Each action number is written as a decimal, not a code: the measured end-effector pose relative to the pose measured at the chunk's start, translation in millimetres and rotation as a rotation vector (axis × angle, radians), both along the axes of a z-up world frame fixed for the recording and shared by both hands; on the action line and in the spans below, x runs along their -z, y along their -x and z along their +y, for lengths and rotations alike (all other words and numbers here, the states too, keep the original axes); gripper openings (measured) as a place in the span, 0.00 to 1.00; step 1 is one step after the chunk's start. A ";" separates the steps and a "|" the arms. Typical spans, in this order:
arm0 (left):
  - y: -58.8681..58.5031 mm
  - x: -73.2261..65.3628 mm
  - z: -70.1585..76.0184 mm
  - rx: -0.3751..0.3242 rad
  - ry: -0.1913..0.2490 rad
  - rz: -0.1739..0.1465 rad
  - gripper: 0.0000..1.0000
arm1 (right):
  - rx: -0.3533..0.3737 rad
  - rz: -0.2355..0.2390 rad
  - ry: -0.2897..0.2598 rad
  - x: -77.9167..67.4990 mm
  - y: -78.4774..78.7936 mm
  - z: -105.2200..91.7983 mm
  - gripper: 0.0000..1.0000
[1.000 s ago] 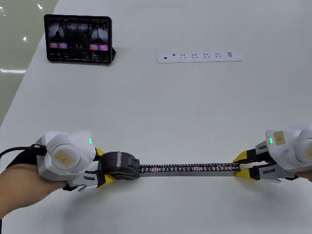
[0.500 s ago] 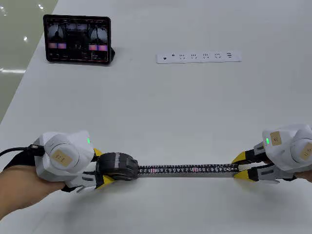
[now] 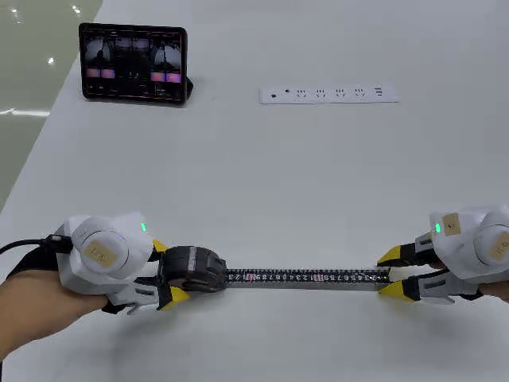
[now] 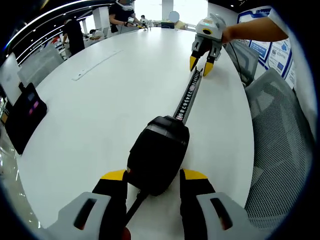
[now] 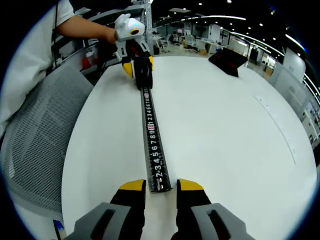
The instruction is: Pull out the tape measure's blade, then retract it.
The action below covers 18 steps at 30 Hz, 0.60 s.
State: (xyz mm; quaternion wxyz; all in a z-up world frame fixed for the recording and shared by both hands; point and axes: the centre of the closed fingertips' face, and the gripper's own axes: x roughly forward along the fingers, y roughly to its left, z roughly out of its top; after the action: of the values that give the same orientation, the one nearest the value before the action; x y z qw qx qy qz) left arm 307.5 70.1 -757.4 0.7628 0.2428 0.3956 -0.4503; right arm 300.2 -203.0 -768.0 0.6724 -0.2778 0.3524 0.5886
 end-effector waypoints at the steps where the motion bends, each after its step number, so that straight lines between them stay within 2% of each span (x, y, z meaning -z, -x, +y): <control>1: 0.1 -0.4 -0.7 -0.007 0.006 0.002 0.39 | 0.003 0.002 -0.004 -0.9 0.4 -0.3 0.21; 9: 1.8 -3.8 -2.6 -0.024 0.025 -0.002 0.41 | 0.028 -0.007 -0.021 -7.0 -0.7 -2.3 0.22; 18: 0.0 -8.5 -4.8 -0.038 0.047 -0.023 0.44 | 0.077 -0.011 -0.033 -9.7 0.6 -3.1 0.27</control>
State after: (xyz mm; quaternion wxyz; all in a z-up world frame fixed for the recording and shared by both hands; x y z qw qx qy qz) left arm 307.5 65.3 -748.9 0.7812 0.2225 0.3805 -0.4421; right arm 299.6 -206.1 -758.3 0.7010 -0.2562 0.3493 0.5665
